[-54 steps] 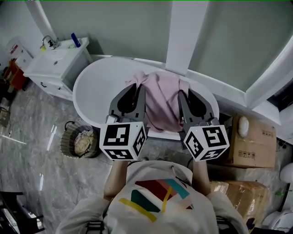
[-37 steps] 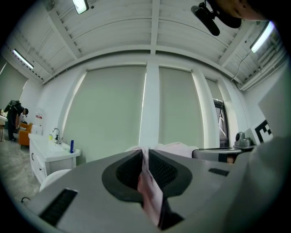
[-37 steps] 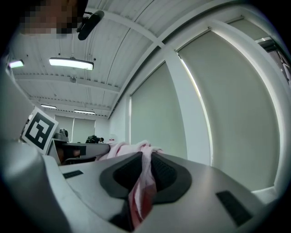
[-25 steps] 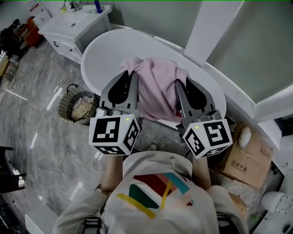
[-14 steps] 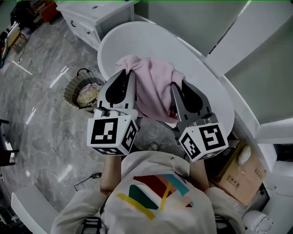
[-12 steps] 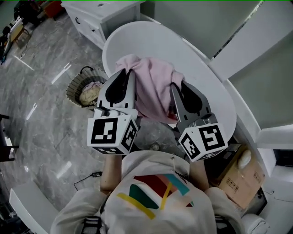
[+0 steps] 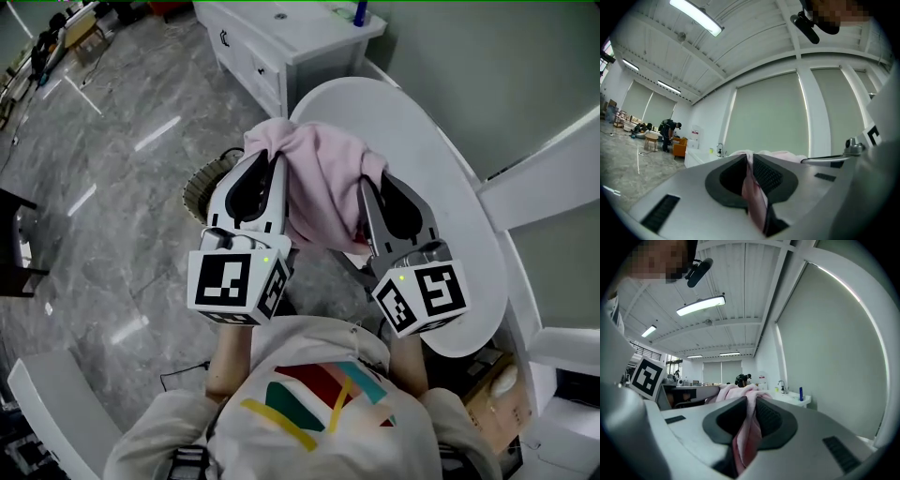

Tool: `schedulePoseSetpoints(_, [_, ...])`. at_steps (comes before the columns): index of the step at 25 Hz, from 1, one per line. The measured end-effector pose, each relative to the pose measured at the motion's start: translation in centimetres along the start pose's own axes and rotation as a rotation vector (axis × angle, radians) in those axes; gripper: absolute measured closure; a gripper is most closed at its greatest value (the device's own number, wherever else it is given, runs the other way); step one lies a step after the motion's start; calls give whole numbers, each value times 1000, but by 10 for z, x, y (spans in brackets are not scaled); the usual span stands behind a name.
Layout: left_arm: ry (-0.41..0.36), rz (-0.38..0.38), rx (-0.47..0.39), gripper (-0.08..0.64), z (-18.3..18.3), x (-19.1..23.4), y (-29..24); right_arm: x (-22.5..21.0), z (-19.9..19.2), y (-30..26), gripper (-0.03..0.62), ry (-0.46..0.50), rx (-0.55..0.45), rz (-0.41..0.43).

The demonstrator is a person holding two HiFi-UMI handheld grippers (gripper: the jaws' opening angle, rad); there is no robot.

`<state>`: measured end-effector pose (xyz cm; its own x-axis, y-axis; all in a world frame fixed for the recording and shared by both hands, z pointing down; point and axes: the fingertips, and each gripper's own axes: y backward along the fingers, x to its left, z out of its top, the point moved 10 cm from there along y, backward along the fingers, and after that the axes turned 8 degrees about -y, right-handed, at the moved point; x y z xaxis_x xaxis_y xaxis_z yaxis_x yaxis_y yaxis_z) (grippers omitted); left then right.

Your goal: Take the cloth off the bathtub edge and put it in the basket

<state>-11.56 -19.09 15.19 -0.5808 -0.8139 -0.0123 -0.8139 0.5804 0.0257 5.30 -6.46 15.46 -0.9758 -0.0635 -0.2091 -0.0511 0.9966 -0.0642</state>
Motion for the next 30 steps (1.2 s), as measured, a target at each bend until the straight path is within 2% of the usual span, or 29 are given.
schedulePoseSetpoints(6, [-35,56,7,503,2,98,-3,47,-6,-92,520,-14,1,62])
schedulePoseSetpoints(11, [-25,132,30,502,-3,155,-1,77,-12,-149,520,-2,38,139])
schedulePoseSetpoints(15, [0,229,54,502,-10,183,-1,87,-13,-189,520,4,84,227])
schedulePoseSetpoints(18, [3,269,64,503,-15,202,-8,89,-14,-217,520,4,103,264])
schedulePoseSetpoints(22, [-2,344,91,502,-22,221,-15,89,-18,-255,520,-4,157,359])
schedulePoseSetpoints(30, [18,443,136,502,-35,244,-21,90,-28,-301,520,-6,218,446])
